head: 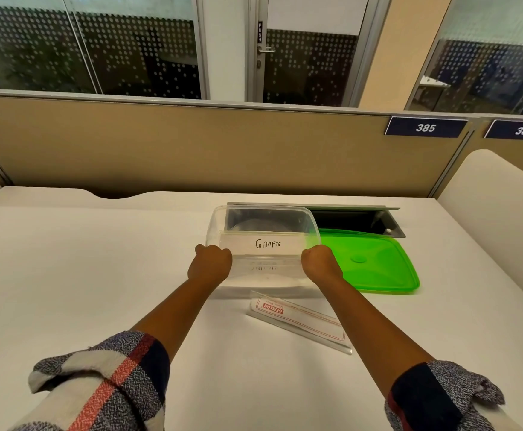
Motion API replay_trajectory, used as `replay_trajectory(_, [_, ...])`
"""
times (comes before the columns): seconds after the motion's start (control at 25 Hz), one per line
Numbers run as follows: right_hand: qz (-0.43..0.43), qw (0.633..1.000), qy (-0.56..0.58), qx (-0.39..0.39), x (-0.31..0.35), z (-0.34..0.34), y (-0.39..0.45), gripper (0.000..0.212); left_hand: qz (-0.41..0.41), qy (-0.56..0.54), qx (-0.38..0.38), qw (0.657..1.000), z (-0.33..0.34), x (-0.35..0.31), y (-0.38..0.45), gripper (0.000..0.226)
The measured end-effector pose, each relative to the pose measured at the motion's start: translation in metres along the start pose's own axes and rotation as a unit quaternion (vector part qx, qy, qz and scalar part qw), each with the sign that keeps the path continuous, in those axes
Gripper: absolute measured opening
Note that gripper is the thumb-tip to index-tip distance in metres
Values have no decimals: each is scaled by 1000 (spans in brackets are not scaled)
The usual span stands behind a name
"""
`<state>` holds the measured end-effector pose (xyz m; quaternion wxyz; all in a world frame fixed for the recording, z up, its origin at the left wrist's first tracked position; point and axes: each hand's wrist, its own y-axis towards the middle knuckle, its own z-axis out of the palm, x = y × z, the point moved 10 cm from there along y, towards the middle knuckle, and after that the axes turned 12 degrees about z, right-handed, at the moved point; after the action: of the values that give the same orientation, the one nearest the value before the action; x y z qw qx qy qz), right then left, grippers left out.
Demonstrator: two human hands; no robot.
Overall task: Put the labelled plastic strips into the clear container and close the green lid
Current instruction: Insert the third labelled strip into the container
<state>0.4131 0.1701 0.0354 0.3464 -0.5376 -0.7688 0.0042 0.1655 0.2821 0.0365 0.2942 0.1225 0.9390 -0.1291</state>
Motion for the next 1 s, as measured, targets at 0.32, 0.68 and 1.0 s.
replay_trajectory(0.32, [-25, 1000, -6, 16, 5, 4, 2, 35, -18, 21, 12, 1000, 0, 1, 2, 37])
replay_trajectory(0.68, [-11, 1000, -17, 2, 1, 3, 1, 38, -2, 45, 1, 999, 0, 1, 2, 40])
replay_trajectory(1.0, [-7, 999, -24, -19, -2, -1, -3, 39, 13, 20, -10, 1000, 1, 4, 2, 41])
